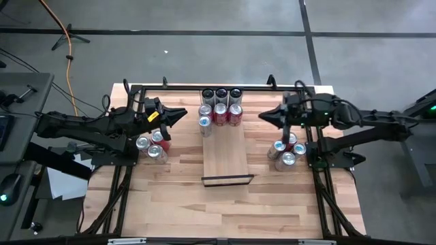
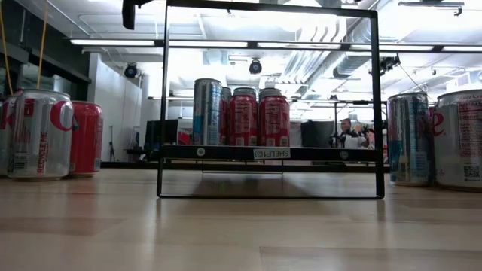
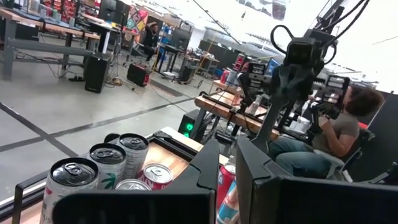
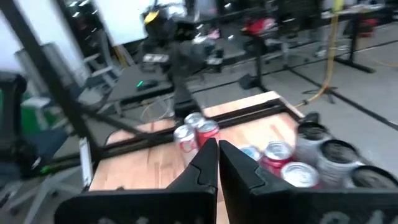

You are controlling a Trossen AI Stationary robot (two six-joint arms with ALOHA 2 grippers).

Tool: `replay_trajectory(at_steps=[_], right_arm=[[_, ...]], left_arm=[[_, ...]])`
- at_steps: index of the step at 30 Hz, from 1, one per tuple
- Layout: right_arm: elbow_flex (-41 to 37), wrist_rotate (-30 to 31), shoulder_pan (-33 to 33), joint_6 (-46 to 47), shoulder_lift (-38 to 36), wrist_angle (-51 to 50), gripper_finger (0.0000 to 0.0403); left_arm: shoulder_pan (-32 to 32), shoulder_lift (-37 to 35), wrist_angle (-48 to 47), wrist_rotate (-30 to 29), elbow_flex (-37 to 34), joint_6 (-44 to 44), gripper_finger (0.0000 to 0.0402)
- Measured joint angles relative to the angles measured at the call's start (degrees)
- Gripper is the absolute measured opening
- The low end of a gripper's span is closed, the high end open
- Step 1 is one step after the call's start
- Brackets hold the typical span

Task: Place canned beverage on shelf
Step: Put the left blue soda can on the shelf aligned with the other blue soda cans

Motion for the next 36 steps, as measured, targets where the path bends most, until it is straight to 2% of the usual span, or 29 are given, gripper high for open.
replay_trajectory(at_steps=[7,29,32,36], right_arm=[[0.0,-1.0,0.0,-0.2,3.6,0.3,0.0],[0.0,0.7,0.0,0.6,3.5,0.3,0.0003],[0.0,2.2,0.0,1.0,3.5,0.3,0.0028],[0.0,4.5,0.0,1.5,3.5,-0.1,0.0109]], left_arm=[[0.0,0.0,0.0,0.0,0.0,0.0,0.0003],[0.0,0.0,-0.1,0.0,0.0,-0.1,0.0003],[0.0,0.0,-0.1,0.1,0.0,0.0,0.0003],[0.0,0.0,-0.1,0.1,0.0,0.0,0.0003]])
